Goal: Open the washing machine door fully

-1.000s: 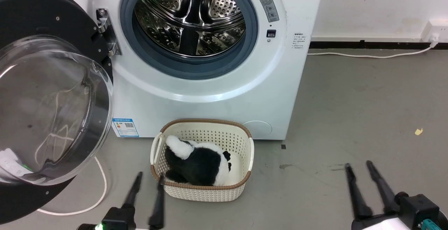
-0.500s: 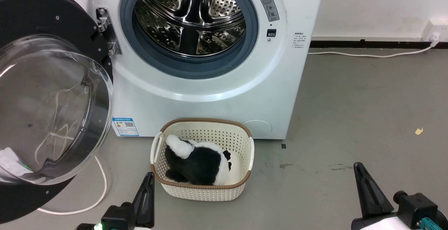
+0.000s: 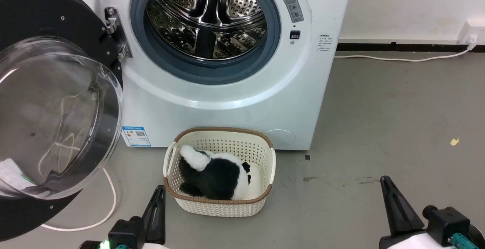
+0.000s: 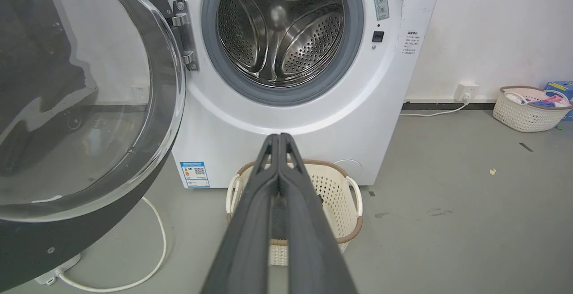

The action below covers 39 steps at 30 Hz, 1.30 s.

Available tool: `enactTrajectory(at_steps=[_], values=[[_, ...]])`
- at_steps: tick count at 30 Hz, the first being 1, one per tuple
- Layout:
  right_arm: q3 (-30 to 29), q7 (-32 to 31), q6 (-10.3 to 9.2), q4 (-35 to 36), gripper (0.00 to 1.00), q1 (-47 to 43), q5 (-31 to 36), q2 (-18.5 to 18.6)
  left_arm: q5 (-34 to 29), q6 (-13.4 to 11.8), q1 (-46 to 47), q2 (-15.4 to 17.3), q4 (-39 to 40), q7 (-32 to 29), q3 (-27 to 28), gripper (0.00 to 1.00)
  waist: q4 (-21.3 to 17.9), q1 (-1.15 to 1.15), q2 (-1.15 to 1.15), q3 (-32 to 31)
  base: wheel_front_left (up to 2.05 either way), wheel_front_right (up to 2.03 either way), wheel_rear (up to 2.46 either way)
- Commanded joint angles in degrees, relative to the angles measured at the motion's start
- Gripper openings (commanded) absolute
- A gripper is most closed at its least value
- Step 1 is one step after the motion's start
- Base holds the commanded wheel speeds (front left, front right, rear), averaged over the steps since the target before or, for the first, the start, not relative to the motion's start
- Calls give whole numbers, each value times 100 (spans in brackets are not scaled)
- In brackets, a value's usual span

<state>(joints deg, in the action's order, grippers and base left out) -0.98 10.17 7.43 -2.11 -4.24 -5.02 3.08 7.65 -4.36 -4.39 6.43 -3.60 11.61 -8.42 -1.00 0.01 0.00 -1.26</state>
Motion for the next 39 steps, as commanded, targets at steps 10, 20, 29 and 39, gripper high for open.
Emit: enactTrajectory(at_steps=[10,20,29,39], values=[[19,-126,2,45,0,112,67,-6,-123,65,126,-39,64,-135,107,0,10,0,0,13,0,0,0],[28,-227,2,64,0,147,116,-8,-196,107,162,-75,98,-252,191,0,21,-1,0,26,0,0,0],[36,-319,3,81,0,179,161,-9,-262,145,194,-108,128,-358,267,0,30,-1,0,38,0,0,0],[45,-421,3,100,0,215,211,-11,-335,187,230,-144,162,-475,351,0,40,-1,0,51,0,0,0]])
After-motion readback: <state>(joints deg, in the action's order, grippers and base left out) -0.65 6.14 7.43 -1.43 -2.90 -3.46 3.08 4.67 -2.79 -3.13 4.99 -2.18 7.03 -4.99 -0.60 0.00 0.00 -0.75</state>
